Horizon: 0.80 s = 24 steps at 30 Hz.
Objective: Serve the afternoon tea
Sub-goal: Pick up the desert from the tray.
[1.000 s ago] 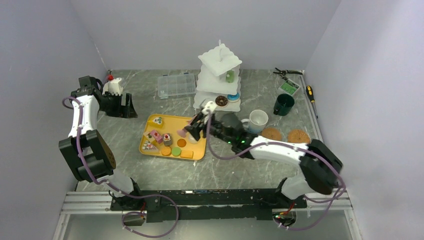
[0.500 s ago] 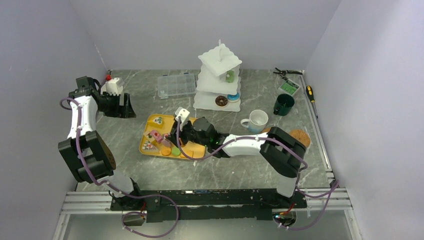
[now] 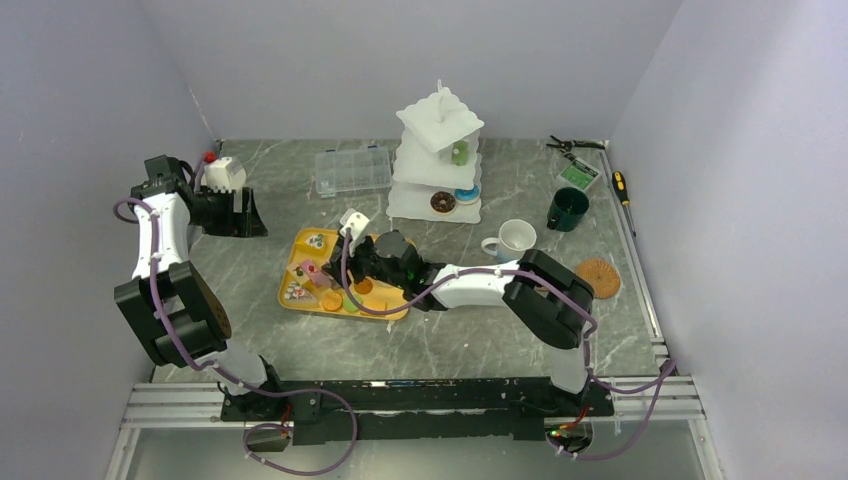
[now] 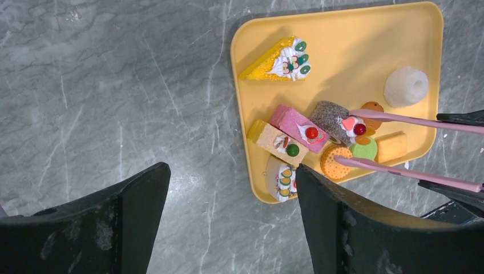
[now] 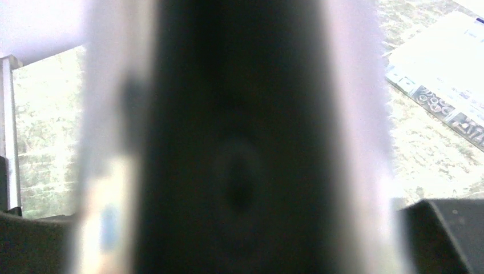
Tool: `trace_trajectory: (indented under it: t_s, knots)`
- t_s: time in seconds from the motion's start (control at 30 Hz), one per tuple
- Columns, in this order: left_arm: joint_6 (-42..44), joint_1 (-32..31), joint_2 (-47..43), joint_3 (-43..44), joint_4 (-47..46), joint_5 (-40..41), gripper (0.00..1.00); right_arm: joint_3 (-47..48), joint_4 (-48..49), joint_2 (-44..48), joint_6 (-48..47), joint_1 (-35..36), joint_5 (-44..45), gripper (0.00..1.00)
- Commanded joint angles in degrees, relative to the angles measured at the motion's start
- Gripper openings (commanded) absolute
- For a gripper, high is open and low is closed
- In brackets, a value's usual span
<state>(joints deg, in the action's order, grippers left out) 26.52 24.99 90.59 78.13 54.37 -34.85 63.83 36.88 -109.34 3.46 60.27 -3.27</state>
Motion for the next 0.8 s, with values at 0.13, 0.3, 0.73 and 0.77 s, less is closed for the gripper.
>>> trace_trajectory:
  t_s: [0.13, 0.3, 0.73, 0.77]
  knots:
    - [1.17, 0.59, -1.87, 0.92, 0.55, -2.91, 0.86, 1.14, 1.45, -0.57, -3.01, 1.75, 4.79, 0.59]
    - [1.14, 0.68, -1.84, 0.92, 0.58, -3.19, 0.86, -0.2, 2.15, 1.49, -6.23, 2.11, 6.85, 0.61]
    - [0.67, 1.04, -2.47, 1.37, 1.04, -3.86, 0.85, -2.21, 5.18, 1.61, -5.89, 3.8, 10.6, 0.63]
    - [0.64, 1.03, -2.51, 1.43, 1.08, -3.83, 0.85, -2.26, 5.74, 1.25, -5.66, 3.8, 10.79, 0.6]
